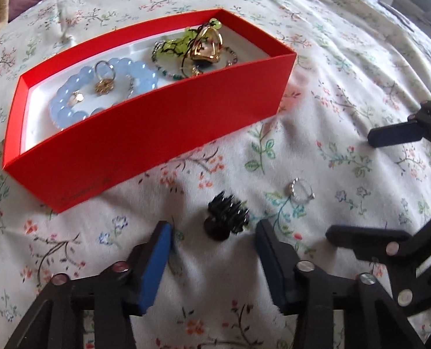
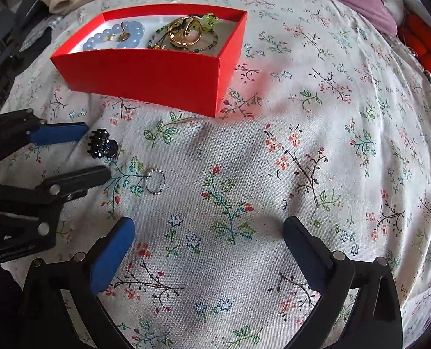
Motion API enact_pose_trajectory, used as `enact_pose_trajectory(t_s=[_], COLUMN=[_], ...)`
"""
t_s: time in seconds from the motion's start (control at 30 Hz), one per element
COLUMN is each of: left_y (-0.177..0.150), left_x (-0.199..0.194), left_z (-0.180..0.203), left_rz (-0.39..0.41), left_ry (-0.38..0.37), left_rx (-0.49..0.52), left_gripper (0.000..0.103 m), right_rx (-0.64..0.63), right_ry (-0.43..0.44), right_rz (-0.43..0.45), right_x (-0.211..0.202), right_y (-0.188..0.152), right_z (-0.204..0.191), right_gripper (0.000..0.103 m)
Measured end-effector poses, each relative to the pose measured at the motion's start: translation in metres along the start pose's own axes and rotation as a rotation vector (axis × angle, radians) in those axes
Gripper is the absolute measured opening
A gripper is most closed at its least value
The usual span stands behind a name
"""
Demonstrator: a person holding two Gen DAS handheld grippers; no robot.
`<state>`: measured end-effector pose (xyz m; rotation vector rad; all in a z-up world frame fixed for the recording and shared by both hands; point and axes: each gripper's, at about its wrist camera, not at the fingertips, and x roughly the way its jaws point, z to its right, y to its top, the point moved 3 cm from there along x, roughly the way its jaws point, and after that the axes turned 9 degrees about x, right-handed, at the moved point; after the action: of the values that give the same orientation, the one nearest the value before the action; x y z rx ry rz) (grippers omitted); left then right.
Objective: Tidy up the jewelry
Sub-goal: 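Grasp the black hair clip with the left tool, then lift the hair clip with the left tool while the right grasps the silver ring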
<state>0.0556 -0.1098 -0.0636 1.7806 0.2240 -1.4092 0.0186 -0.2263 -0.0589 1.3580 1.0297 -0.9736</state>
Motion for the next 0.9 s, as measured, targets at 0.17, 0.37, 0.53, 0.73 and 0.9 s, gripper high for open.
enact_pose_trajectory(t_s=[0.17, 0.37, 0.53, 0.73, 0.9], left_y=[0.003, 0.003, -0.005, -0.021, -0.033], left_x=[0.002, -0.001, -0.009, -0.016, -0.025], left_z=[-0.002, -0.002, -0.011, -0.029, -0.04], left_rz=[0.004, -0.008, -0.021, -0.045, -0.042], left_ry=[0.016, 0.032, 0.043, 0.06, 0.064], left_rx=[0.001, -0.023, -0.057, -0.119, -0.146], left_gripper=[0.029, 0.023, 0.023, 0.023, 0.023], right_rx=[0.01, 0.007, 0.001, -0.034, -0.055], right_ry=[0.011, 0.009, 0.01, 0.016, 0.038], right_rz=[-0.001, 0.002, 0.009, 0.014, 0.009], right_x=[-0.002, -0.004, -0.004, -0.001, 0.003], right_y=[0.003, 0.006, 0.007, 0.011, 0.015], right_z=[0.004, 0.009, 0.002, -0.013, -0.027], right_gripper=[0.102, 0.097, 0.089, 0.082, 0.065])
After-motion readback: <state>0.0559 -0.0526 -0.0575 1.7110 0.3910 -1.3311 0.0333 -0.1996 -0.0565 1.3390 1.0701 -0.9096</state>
